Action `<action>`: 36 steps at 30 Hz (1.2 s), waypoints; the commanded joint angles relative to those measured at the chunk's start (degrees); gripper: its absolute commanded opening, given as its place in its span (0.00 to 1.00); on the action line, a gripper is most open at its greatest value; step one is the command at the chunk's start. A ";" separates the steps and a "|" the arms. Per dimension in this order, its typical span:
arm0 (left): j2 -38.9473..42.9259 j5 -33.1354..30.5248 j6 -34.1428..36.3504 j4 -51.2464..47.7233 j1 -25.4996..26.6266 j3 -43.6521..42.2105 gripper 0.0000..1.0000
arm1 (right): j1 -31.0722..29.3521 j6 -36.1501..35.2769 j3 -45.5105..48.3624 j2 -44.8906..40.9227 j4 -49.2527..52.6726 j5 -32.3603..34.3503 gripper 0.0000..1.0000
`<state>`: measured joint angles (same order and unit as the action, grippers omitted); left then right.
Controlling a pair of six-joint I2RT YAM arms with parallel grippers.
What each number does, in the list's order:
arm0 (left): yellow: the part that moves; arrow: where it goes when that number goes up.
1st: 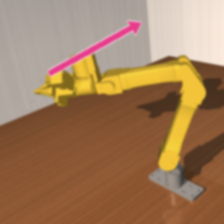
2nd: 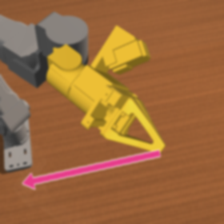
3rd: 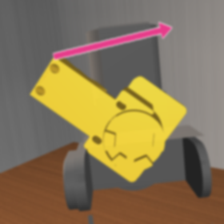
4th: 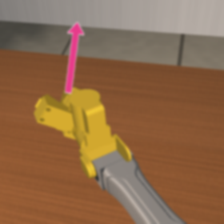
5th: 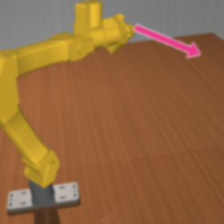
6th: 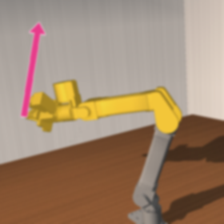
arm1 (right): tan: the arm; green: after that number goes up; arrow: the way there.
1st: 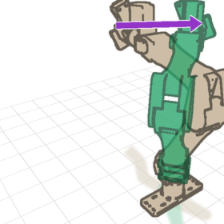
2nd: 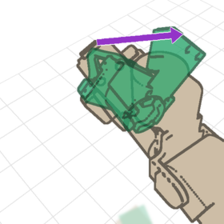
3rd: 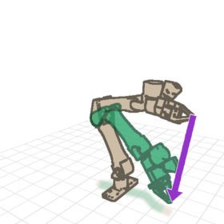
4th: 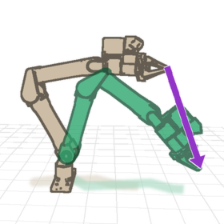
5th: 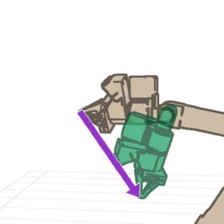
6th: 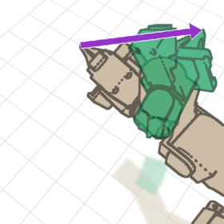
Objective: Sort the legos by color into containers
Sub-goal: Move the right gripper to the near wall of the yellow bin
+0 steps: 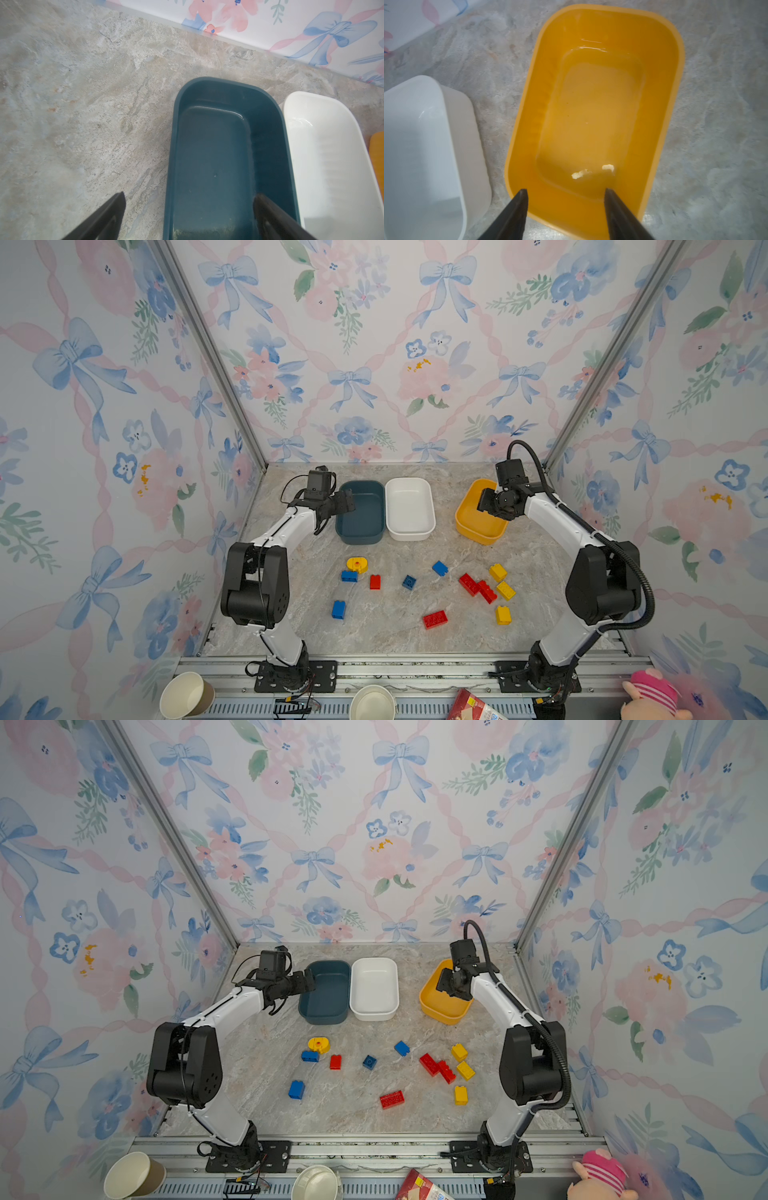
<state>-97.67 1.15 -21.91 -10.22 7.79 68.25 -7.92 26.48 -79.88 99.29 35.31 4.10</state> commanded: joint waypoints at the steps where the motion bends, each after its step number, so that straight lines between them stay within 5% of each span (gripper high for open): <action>1: 1.58 0.94 -1.29 1.43 -0.32 -1.14 0.98 | 2.08 -1.17 2.09 -2.15 3.73 2.14 0.62; 9: 1.83 1.29 -1.29 1.55 -0.32 -1.46 0.98 | 5.31 0.32 5.17 -0.34 3.17 1.71 0.61; 36: 4.93 2.11 -0.68 1.59 -2.65 -4.35 0.98 | 5.38 -8.04 -0.77 10.59 2.28 0.36 0.01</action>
<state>-93.91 2.46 -22.81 -8.80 5.54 64.62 -2.31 21.26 -78.70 108.18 36.45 4.29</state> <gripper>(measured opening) 0.979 0.084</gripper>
